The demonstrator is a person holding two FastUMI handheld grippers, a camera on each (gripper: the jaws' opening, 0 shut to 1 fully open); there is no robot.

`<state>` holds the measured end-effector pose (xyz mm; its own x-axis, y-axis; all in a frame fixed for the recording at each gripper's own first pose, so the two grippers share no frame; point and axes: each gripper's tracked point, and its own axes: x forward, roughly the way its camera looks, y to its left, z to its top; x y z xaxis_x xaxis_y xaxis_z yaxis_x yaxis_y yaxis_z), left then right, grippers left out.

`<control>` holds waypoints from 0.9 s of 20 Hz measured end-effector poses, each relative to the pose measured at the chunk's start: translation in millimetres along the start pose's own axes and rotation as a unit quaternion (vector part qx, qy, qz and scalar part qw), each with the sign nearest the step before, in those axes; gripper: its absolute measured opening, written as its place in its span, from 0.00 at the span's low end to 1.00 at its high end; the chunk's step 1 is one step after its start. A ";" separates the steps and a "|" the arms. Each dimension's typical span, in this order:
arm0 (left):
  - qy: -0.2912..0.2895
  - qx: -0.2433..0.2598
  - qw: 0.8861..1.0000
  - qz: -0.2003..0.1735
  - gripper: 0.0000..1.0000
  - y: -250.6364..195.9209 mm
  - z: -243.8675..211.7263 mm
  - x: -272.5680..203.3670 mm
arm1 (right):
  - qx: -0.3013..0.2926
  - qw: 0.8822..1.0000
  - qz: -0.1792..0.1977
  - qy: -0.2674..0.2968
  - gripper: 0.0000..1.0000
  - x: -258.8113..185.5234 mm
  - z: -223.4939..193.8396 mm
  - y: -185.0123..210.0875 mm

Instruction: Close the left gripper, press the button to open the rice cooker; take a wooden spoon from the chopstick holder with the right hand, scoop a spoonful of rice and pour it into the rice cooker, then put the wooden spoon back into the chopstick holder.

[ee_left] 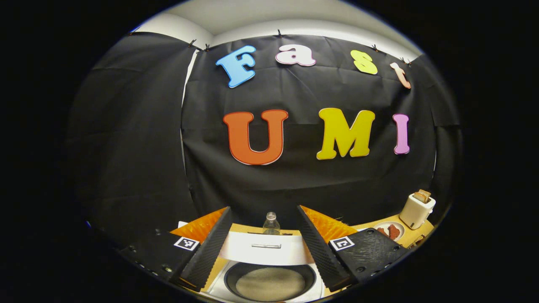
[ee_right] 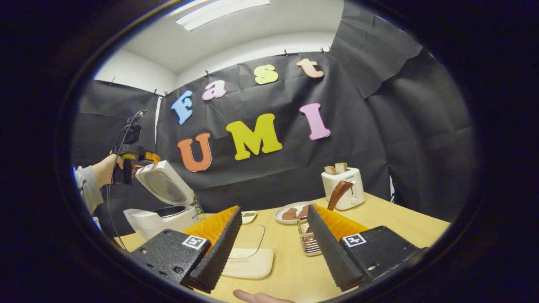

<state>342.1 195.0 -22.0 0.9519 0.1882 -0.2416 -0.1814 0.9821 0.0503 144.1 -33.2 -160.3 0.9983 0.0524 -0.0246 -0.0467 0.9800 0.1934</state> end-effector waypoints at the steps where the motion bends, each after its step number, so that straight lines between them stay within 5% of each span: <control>1: 0.024 0.002 1.000 -0.004 0.97 -1.8 -16.2 -2.9 | -0.006 1.000 -0.002 0.001 0.94 -5.6 1.5 2.1; 4: 0.065 0.001 0.998 -0.012 0.88 -2.4 -49.0 -16.2 | -0.014 1.000 -0.004 0.002 1.00 -23.1 7.2 11.0; 9: 0.118 0.001 0.993 -0.030 0.92 -3.5 -92.7 -37.1 | -0.032 0.999 -0.009 -0.002 0.93 -44.1 20.7 16.8; 10: 0.122 0.002 0.992 -0.031 0.91 -2.0 -98.3 -40.1 | -0.041 0.999 -0.016 -0.002 1.00 -47.7 23.8 14.3; 12: 0.143 0.001 0.989 -0.034 0.90 -2.2 -111.9 -43.6 | -0.044 0.999 -0.016 -0.010 0.94 -57.6 35.9 18.3; 18: 0.211 -0.014 0.977 -0.028 0.92 -1.2 -154.3 -54.7 | -0.027 1.000 0.002 -0.009 1.00 -78.0 48.3 32.0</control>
<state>252.1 184.2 -158.4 0.7757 0.1127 -0.6210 -0.1436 0.9896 0.0002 66.4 -15.2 -104.8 0.9986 0.0531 -0.0057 -0.0518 0.9888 0.1399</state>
